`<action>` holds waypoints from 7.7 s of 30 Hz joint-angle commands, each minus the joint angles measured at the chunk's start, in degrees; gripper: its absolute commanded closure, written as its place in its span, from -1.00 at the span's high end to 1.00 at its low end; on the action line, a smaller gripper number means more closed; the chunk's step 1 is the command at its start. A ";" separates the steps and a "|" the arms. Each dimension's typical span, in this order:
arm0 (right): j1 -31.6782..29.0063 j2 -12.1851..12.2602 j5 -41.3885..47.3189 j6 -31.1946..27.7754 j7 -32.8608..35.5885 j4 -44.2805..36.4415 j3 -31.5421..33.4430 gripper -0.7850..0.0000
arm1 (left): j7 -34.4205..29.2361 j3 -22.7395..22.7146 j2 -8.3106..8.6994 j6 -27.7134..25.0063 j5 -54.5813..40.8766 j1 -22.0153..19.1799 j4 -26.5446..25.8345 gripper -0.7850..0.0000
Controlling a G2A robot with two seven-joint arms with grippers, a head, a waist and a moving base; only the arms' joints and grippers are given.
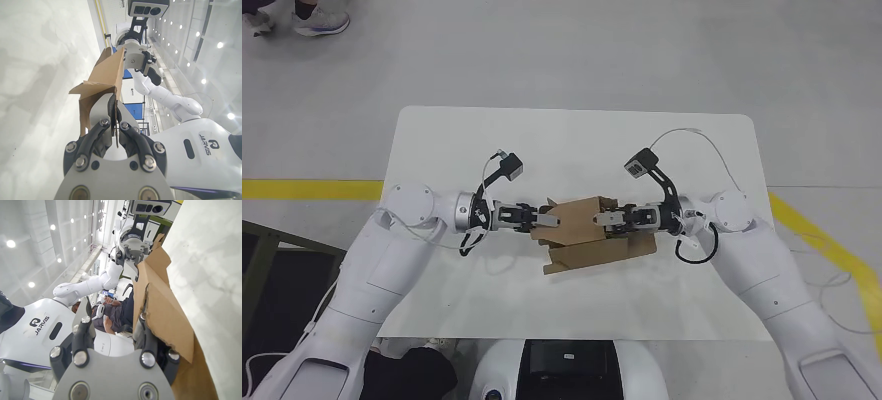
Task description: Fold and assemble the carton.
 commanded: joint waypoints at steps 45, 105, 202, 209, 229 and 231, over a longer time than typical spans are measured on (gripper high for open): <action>5.01 -0.84 -6.75 -3.20 -3.22 5.12 -4.61 -1.00 | -0.83 -2.87 1.03 -0.51 -1.07 2.64 -4.80 1.00; 1.50 -2.12 -11.73 -3.01 -7.41 2.33 -1.24 -1.00 | 1.34 -3.19 0.37 -3.69 -7.01 4.03 -6.09 1.00; -3.26 -3.11 -15.13 -2.01 -15.38 -0.76 6.47 -1.00 | -3.19 -0.66 -1.09 -1.91 -9.23 1.62 -1.89 1.00; -3.86 -2.52 -15.01 -0.32 -10.20 -2.04 7.21 -1.00 | -2.89 -1.21 -0.98 -1.75 -9.20 1.98 -2.09 1.00; -4.19 -2.20 -11.83 -1.27 -5.64 -2.73 8.03 -1.00 | -2.23 -3.44 -0.58 -2.54 -9.32 2.39 -0.23 1.00; -4.35 -2.01 -11.80 -1.68 -6.04 -3.03 8.86 -1.00 | -1.54 -3.91 -0.48 -2.79 -8.93 2.56 -0.06 1.00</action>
